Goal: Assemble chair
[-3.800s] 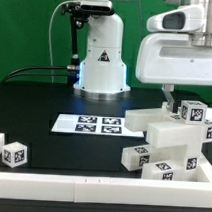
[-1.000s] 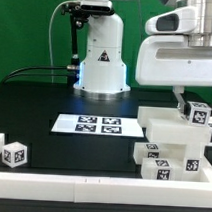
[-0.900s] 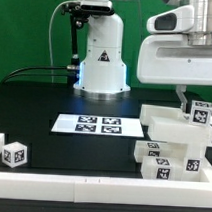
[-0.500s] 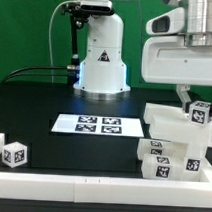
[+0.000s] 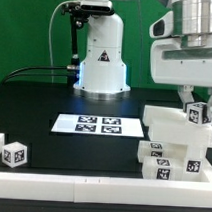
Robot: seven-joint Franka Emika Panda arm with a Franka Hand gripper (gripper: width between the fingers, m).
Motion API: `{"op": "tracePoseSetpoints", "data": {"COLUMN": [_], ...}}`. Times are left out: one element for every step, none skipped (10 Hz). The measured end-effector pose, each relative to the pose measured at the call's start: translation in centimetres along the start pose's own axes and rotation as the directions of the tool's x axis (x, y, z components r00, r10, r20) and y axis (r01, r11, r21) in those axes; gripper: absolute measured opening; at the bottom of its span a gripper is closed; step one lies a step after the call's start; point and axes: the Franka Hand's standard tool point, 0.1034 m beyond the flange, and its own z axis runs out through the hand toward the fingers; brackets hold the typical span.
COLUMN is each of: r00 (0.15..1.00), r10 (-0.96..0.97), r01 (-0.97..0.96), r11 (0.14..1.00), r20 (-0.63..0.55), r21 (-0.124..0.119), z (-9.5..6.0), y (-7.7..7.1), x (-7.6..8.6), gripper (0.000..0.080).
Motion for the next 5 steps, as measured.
{"op": "tracePoseSetpoints", "data": {"r00": [0.997,0.993,0.993,0.992,0.993], "r10": [0.083,0.117,0.121,0.127,0.117], "r01": [-0.083,-0.117,-0.121,-0.126,-0.117], "r11": [0.997,0.993,0.992,0.992,0.993], "r20": [-0.001,-0.005,-0.009,-0.006,-0.006], "r21": [0.003,0.013,0.025,0.025,0.025], "z": [0.02,0.02,0.00,0.00,0.03], "y": [-0.02,-0.16,-0.36,-0.39,-0.37], "x": [0.02,0.26,0.46,0.34,0.32], "gripper": [0.0282,0.0282,0.0282,0.0282,0.0282]}}
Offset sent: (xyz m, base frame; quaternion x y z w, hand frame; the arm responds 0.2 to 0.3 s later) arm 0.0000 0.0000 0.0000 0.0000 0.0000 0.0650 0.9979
